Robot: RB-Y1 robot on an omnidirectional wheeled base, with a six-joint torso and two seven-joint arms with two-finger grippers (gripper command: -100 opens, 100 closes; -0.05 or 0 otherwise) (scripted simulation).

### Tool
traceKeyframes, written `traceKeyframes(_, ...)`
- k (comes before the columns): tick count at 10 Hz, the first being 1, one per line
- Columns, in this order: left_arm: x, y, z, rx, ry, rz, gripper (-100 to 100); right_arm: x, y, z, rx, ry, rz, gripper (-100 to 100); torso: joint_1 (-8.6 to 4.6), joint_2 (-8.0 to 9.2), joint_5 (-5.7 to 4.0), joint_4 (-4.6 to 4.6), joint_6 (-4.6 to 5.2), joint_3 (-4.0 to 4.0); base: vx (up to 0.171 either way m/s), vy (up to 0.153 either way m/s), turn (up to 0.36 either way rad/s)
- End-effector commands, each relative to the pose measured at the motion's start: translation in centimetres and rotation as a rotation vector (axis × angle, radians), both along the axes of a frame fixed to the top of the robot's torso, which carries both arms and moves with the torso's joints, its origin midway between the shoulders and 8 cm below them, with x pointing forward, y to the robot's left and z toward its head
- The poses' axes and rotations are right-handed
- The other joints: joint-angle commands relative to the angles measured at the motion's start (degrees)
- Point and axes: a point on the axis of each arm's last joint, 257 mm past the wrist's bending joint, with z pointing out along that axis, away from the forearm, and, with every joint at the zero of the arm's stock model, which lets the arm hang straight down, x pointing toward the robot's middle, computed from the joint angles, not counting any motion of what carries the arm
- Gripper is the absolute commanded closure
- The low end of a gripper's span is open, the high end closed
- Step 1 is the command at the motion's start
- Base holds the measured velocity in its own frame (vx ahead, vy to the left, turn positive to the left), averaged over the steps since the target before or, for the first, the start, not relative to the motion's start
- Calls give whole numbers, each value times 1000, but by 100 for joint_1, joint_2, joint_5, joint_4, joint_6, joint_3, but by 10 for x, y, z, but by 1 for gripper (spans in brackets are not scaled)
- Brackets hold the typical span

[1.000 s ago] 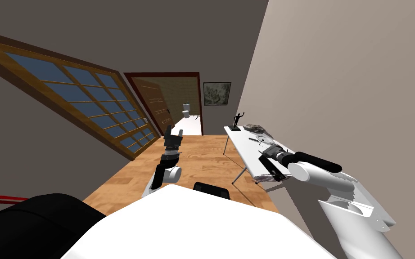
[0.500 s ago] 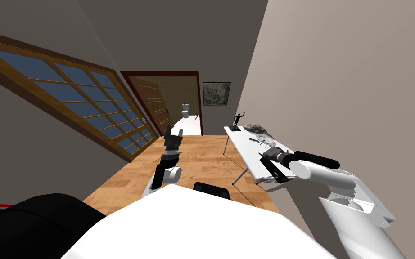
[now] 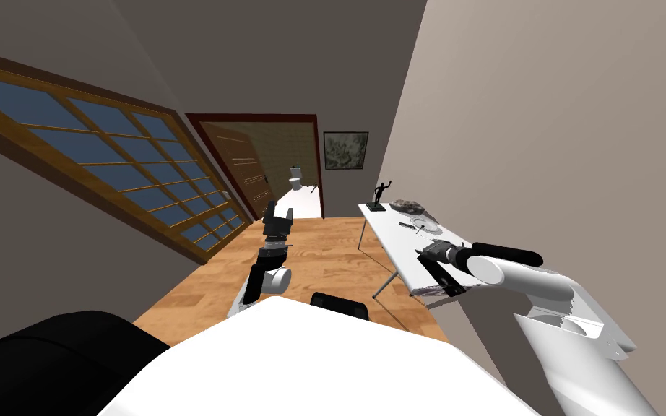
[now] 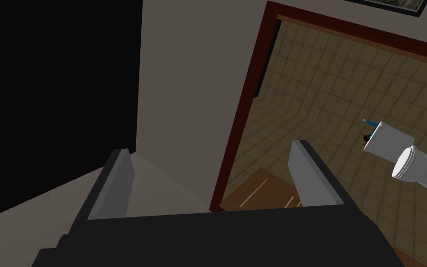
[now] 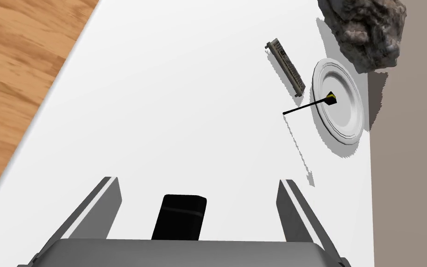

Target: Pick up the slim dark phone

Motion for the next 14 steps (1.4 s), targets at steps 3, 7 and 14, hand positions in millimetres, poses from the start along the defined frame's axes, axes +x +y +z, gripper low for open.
traceKeyframes(3,0,0,0,0,0,0,0,-11,-1,-15,60,88,-31,-100,-1,3,0,1,1,2,28,12,-29)
traceKeyframes(7,0,0,0,0,0,0,0,-26,-1,-30,148,190,-83,-100,-4,6,-1,1,0,3,33,8,-41)
traceKeyframes(14,0,0,0,0,0,0,0,-59,2,-51,255,379,-156,-100,-8,1,-2,0,1,1,38,-1,-44)
